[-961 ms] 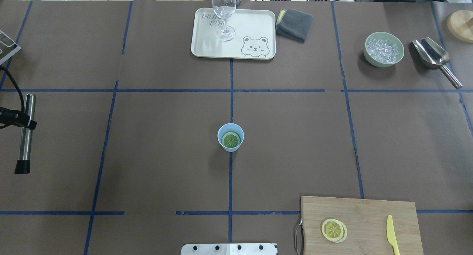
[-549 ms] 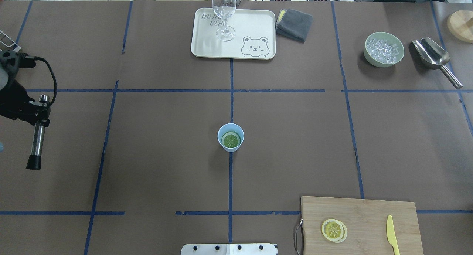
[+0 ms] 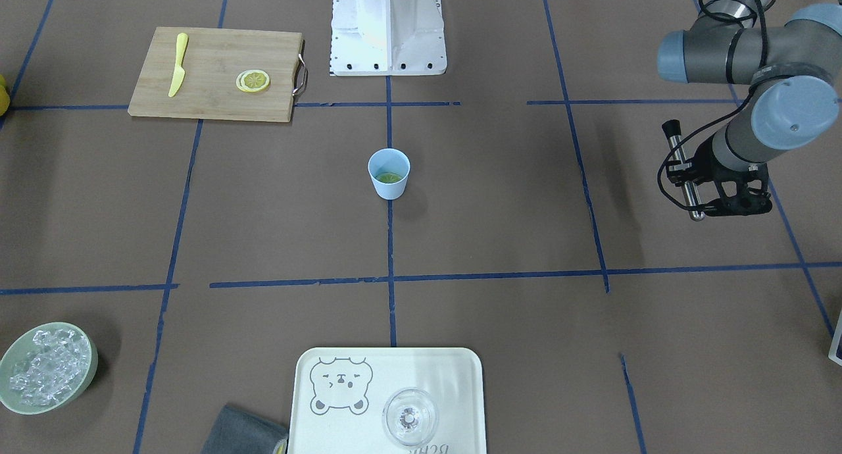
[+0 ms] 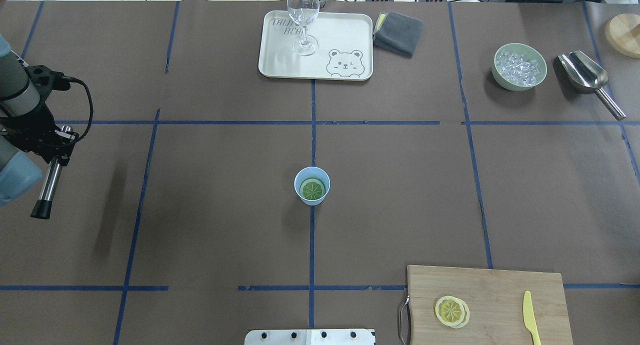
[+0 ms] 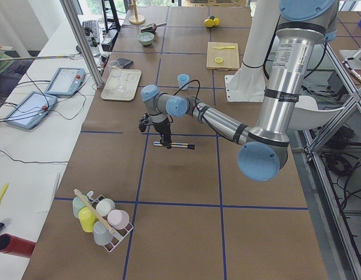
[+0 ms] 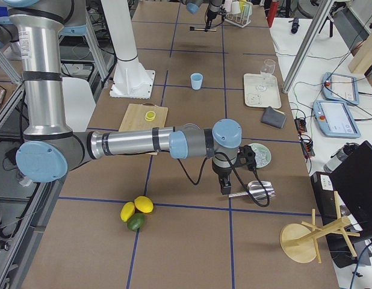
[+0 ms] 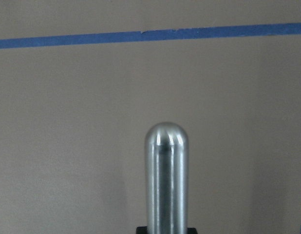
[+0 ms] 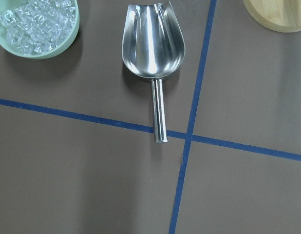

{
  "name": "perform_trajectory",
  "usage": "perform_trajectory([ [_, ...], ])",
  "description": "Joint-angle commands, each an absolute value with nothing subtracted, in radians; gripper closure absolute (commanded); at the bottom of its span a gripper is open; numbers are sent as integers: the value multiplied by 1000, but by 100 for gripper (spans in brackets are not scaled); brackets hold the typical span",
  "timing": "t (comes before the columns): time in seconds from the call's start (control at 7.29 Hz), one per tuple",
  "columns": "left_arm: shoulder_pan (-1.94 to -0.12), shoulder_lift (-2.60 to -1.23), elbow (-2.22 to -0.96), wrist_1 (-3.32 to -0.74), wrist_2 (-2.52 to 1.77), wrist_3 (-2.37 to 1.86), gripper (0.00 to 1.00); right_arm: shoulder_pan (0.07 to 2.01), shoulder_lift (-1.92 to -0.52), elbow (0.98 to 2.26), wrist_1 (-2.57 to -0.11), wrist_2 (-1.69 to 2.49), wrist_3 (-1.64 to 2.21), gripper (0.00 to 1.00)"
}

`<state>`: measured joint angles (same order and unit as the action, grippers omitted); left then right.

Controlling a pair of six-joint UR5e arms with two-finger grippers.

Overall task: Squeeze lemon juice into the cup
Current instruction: 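Lower the steel cylinder onto the table and open the left gripper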

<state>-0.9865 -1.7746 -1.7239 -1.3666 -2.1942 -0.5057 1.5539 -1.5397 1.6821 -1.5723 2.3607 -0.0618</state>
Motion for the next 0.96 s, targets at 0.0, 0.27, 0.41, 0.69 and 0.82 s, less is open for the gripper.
perform_trajectory([
  [0.0, -985, -1767, -1643, -1455, -2197, -505, 100, 1554, -1540, 1683, -1572, 2361, -63, 0],
  [0.27, -985, -1767, -1583, -1529, -2198, -509, 100, 1554, -1540, 1683, -1572, 2361, -63, 0],
  [0.41, -985, -1767, -1583, -1531, -2200, -511, 100, 1554, -1540, 1683, -1572, 2361, -63, 0],
  [0.69, -980, -1769, -1572, -1531, -2203, -512, 78, 1554, -1540, 1683, -1572, 2361, -63, 0],
  [0.82, -979, -1769, -1569, -1537, -2204, -512, 36, 1554, -1540, 1683, -1572, 2361, -63, 0],
])
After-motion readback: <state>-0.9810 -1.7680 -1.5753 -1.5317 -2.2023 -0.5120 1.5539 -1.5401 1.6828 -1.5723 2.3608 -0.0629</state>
